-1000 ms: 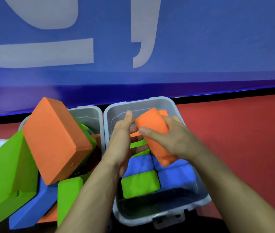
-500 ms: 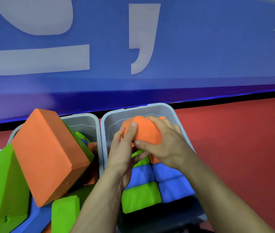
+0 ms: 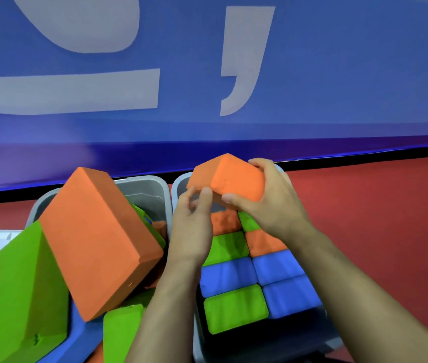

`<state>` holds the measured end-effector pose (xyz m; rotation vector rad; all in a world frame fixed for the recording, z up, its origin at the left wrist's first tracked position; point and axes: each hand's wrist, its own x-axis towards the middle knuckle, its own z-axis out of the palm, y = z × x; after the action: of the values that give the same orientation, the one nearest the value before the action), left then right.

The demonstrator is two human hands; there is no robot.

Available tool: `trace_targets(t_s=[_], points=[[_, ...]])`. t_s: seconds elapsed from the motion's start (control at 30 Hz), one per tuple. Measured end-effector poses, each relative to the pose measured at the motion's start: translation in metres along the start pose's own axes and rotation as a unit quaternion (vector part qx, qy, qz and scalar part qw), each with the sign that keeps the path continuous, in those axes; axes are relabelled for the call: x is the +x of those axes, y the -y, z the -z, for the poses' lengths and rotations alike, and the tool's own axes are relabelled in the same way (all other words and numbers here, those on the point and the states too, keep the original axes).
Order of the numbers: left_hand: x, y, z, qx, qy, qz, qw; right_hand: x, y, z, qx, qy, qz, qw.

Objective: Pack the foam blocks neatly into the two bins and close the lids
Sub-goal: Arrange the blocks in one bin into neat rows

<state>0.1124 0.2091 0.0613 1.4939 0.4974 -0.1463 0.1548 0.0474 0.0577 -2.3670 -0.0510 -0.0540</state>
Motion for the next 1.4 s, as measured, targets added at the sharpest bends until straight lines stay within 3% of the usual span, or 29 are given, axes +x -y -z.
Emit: trace_targets(t_s=[0.07,0.13,0.33,0.57,0.9,1.4], points=[[0.001,0.006,0.006,0.157,-0.014,-0.015,0.987,0.014,0.002,-0.002,-0.018,0.015,0.004,1.000],[0.001,0.012,0.010,0.269,0.013,0.022,0.963,0.033,0.006,-0.005,-0.055,0.032,0.028,0.998],[0.005,0.018,0.021,0.390,0.010,0.068,0.918,0.093,0.019,-0.016,-0.174,0.136,0.084,0.972],[0.005,0.017,0.021,0.418,0.020,0.068,0.906,0.128,0.012,-0.051,-0.255,0.246,0.151,0.923],[0.010,0.018,0.011,0.396,0.018,0.111,0.911,0.143,-0.054,-0.125,-0.292,0.346,0.110,0.885],[0.010,0.022,0.014,0.409,0.020,0.120,0.904,0.128,-0.129,-0.184,-0.302,0.324,0.141,0.885]])
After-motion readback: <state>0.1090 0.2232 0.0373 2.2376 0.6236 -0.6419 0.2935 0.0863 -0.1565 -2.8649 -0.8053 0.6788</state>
